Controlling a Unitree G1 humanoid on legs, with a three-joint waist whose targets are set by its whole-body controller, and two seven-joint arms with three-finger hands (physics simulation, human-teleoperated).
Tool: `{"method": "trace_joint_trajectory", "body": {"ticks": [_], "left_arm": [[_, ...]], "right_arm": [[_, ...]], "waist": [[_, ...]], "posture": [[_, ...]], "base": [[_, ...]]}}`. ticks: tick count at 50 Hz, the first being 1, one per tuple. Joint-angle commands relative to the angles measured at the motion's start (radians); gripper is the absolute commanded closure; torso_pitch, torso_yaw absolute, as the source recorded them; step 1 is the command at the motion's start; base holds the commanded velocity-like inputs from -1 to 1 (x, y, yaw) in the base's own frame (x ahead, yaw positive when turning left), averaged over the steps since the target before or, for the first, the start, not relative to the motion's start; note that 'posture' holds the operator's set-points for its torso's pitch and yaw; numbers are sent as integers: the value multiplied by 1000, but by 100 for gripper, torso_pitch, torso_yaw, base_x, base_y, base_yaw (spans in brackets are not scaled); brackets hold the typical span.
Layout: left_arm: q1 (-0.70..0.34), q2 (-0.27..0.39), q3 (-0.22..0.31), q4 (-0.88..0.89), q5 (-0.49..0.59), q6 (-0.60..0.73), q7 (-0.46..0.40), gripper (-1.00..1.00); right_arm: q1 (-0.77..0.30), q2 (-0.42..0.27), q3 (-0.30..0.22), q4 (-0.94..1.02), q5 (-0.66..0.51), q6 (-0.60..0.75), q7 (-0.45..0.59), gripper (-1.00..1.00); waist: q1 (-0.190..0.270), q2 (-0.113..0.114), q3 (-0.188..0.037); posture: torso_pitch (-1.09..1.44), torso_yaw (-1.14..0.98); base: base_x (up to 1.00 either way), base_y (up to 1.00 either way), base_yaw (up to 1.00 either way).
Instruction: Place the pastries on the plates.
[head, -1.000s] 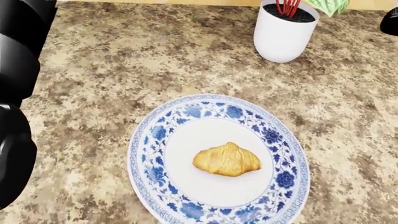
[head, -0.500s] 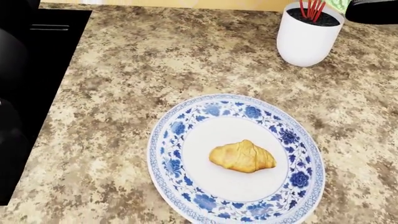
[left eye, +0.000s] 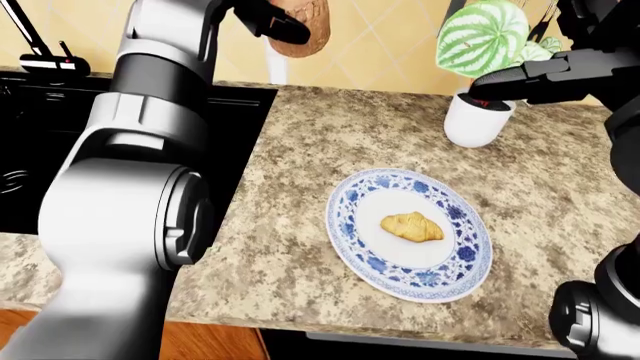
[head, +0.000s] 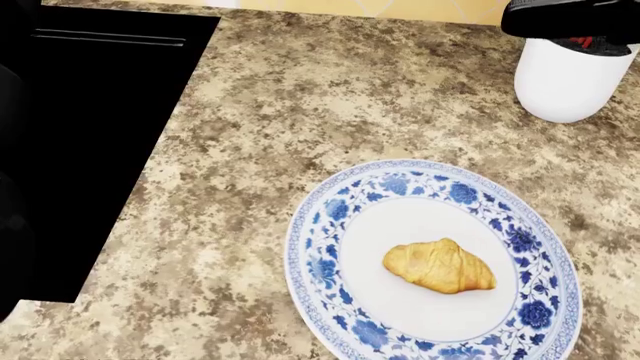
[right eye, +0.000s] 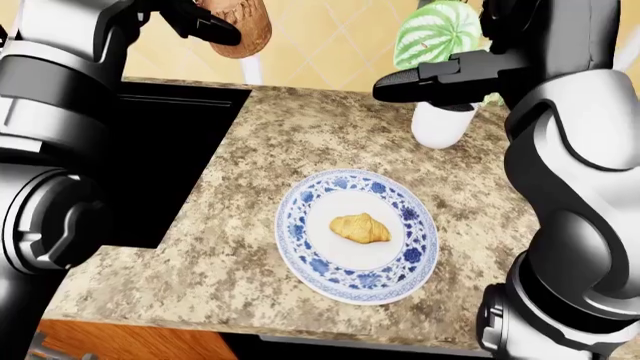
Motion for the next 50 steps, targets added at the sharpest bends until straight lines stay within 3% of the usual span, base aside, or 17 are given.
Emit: {"method": "trace_joint_trajectory", "body": {"ticks": [1, 10, 19, 26, 27, 28, 29, 32, 36, 39, 40, 43, 46, 50], "left_arm": [[-40, 9, 3, -55, -10, -17, 5, 100], [-29, 7, -1, -95, -17, 5, -9, 100], [22, 11, -2, -257, -29, 74, -30, 100], [143, 17, 2, -588, -55, 261, -53, 100], [161, 16, -1, -647, -56, 296, -63, 100], [211, 21, 7, -817, -59, 398, -83, 100], [224, 20, 9, -875, -64, 435, -87, 100], [221, 30, 10, -902, -66, 459, -78, 100], [227, 36, 2, -927, -65, 475, -78, 100], [225, 42, -4, -945, -61, 486, -94, 100], [226, 42, -4, -941, -57, 481, -93, 100], [218, 46, -5, -924, -43, 469, -96, 100], [222, 44, -6, -932, -33, 473, -99, 100], [227, 43, -4, -938, -23, 470, -101, 100]], "right_arm": [[-29, -8, -24, -13, -32, -21, 12, -100], [-44, 30, -6, 2, -100, -26, 44, -100], [-57, 71, 0, -2, -149, -13, 72, -100], [-65, 104, 8, -5, -183, 0, 75, -100], [-66, 107, 9, -6, -185, 5, 76, -100], [-77, 90, 1, -21, -178, 28, 91, -100], [-76, 88, 2, -24, -181, 31, 96, -100], [-85, 90, -3, -26, -185, 40, 99, -100], [-81, 91, -6, -33, -191, 44, 107, -100], [-87, 91, -5, -33, -193, 50, 113, -100], [-85, 89, -2, -31, -198, 45, 115, -100], [-81, 91, -7, -35, -202, 47, 119, -100], [-81, 89, -10, -36, -205, 49, 122, -100], [-76, 96, -9, -40, -207, 50, 122, -100]], "waist": [[2, 0, -29], [32, 4, -30], [44, 8, -32], [42, 15, -30], [39, 19, -34], [42, 24, -34], [45, 28, -50], [51, 37, -41], [57, 40, -47], [62, 83, -49], [59, 77, -53], [65, 109, -55], [59, 101, -59], [44, 87, -48]], "posture": [[-12, -6], [-13, -2], [-14, -1], [-14, -1], [-14, -1], [-14, -1], [-14, -1], [-14, -1], [-14, -1], [-14, -1], [-14, -1], [-14, -1], [-14, -1], [-14, -1]], "base": [[0, 0, 0], [0, 0, 0], [0, 0, 0], [0, 0, 0], [-16, 0, 0], [-45, 2, 0], [-45, 3, 0], [-46, 4, 0], [-45, 4, 0], [-45, 4, 0], [-45, 5, 0], [-46, 4, 0], [-45, 4, 0], [-49, 4, 0]]}}
